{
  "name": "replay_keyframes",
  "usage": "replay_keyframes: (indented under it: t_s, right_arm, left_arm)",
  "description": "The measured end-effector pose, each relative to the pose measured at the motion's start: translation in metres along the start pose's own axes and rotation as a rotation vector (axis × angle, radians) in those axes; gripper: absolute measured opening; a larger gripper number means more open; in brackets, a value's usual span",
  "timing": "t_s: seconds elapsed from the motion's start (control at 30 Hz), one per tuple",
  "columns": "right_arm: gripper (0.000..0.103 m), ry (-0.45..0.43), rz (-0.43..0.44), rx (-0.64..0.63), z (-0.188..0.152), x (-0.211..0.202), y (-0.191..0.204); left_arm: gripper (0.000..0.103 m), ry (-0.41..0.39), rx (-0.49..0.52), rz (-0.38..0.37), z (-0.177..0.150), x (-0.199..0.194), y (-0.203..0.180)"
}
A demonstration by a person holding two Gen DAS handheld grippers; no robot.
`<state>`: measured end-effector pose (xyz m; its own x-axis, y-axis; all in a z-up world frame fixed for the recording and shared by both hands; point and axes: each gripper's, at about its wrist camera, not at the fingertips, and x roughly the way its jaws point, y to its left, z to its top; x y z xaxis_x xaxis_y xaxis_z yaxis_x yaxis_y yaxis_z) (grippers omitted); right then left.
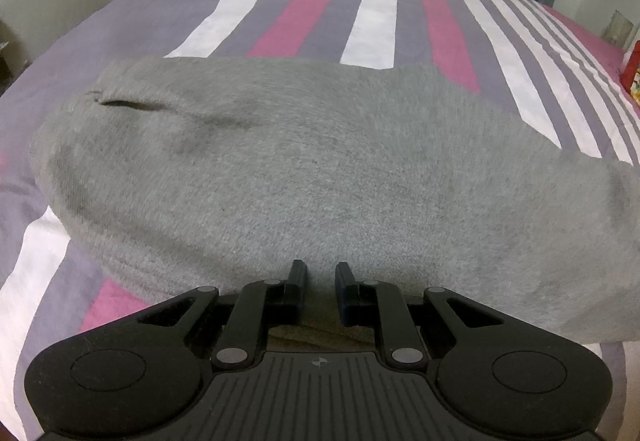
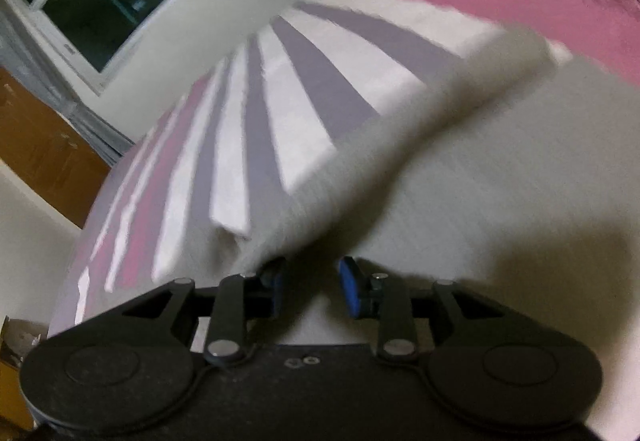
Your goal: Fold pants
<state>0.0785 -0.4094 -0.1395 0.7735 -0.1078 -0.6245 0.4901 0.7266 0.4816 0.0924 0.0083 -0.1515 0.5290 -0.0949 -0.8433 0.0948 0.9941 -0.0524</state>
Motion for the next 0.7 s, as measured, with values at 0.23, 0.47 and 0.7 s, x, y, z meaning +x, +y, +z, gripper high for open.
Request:
replay_keyframes:
  t_s: [0.23, 0.47, 0.7]
  right_arm:
    - [0.031, -0.033, 0.042, -0.091, 0.03, 0.022, 0.047]
    - [0.054, 0.038, 0.011, -0.039, 0.036, 0.044, 0.044]
    - [0.056, 0.03, 0.07, 0.103, 0.037, 0.038, 0.026]
  left_arm:
    - [0.017, 0.003, 0.0, 0.006, 0.001, 0.002, -0.001]
    - [0.017, -0.003, 0.002, 0.005, -0.001, 0.002, -0.001]
    - [0.017, -0.002, -0.001, 0.003, -0.001, 0.003, -0.001]
